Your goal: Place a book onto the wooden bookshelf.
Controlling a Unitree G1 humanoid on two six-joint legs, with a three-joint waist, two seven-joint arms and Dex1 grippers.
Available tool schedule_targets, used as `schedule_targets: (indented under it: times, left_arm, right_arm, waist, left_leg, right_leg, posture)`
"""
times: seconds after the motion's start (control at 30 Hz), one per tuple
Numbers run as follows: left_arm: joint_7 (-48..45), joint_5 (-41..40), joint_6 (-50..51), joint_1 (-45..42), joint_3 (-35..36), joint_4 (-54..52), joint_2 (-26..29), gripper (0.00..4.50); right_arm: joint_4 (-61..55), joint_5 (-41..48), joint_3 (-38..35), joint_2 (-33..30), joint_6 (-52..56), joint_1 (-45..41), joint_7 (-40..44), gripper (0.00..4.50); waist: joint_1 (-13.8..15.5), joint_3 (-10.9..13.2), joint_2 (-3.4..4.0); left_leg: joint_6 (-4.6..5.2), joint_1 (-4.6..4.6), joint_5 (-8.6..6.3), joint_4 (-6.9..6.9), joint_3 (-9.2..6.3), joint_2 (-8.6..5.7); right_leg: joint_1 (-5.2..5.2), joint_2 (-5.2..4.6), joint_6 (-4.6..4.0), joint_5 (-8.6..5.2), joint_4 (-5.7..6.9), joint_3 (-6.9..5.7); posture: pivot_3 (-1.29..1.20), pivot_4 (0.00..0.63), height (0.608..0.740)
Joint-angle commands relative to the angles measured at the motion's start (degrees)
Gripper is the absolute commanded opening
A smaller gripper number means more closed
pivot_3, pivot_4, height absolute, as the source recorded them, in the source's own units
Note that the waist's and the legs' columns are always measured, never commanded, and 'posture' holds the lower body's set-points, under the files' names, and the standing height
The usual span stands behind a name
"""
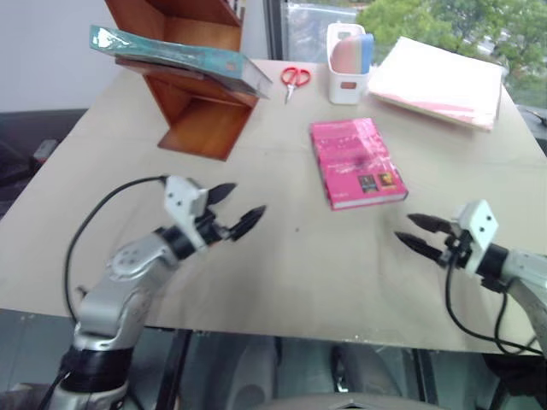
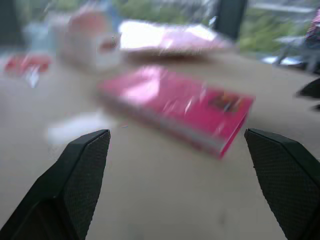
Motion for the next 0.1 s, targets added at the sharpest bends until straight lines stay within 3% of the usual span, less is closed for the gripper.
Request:
schedule_targets:
  times: [0.03, 0.1]
  left_arm:
    - [-3.6, 1.8, -1.3, 4.2, 4.9, -1.0, 3.9, 4.5]
    - [-5.4, 3.1, -2.1, 4.5, 4.3, 0.1, 5.0, 4.5]
  right_arm:
    - [-4.2, -0.9, -8.7, -2.5, -1.5, 7.4, 0.9, 3.1]
    - [-3.9, -1.0, -9.1, -2.4, -1.3, 7.6, 0.9, 3.1]
  waist:
    - [-0.1, 0.0, 0.02]
    - [0.1, -0.1, 0.03]
  left_leg:
    - [-0.01, 0.01, 0.01, 0.0, 0.0, 0.0]
    - [-0.02, 0.31, 0.0, 0.02, 0.15, 0.04]
  right_leg:
    - [0.0, 0.01, -0.01, 0.01, 0.01, 0.0]
    - [0.45, -0.08, -0.04, 0.0, -0.18, 0.0]
  posture:
    - [0.0, 0.15, 0.74]
    - [0.0, 0.15, 0.74]
